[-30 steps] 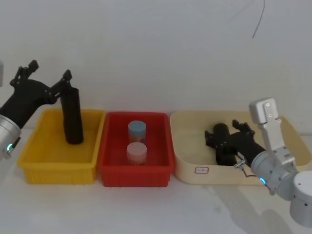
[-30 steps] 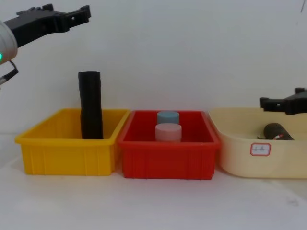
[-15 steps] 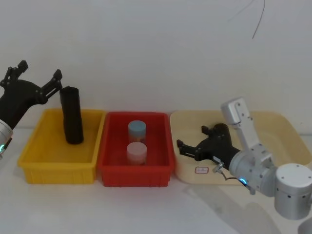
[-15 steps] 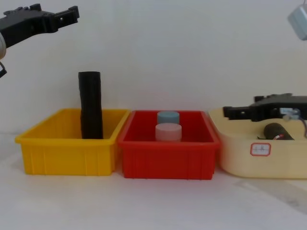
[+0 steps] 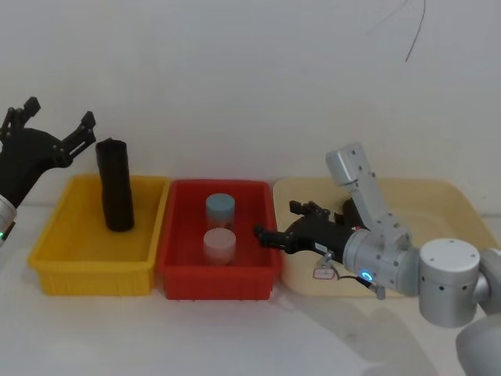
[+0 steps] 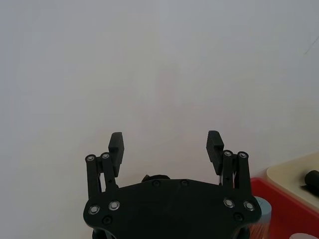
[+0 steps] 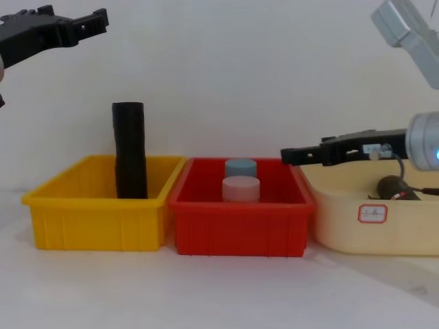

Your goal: Pick up the garbage bag with the one hand and transfer it to the other hand.

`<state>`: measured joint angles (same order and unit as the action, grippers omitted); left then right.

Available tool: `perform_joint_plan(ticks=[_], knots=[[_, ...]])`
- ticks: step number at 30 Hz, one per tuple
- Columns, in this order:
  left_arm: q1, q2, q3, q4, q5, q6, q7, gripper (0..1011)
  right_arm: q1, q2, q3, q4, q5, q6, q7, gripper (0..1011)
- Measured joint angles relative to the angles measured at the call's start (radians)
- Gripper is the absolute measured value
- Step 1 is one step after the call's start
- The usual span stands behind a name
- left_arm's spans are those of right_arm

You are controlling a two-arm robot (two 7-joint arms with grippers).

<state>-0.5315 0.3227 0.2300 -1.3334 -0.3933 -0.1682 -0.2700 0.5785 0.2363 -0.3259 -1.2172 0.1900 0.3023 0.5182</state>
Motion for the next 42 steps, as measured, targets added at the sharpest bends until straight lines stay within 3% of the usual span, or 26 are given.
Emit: perform_joint_plan(ticks=[21, 42], knots=[[0.002, 0.002, -0.002, -0.002, 0.001, 0.000, 0.003, 1001, 0.047, -0.022, -0.071, 0.032, 0.024, 0.043, 0.073, 1001], [0.002, 0.002, -0.002, -0.002, 0.001, 0.000, 0.003, 1002, 0.071, -0.057, -0.115, 0.101, 0.006, 0.001, 0.032, 1001]])
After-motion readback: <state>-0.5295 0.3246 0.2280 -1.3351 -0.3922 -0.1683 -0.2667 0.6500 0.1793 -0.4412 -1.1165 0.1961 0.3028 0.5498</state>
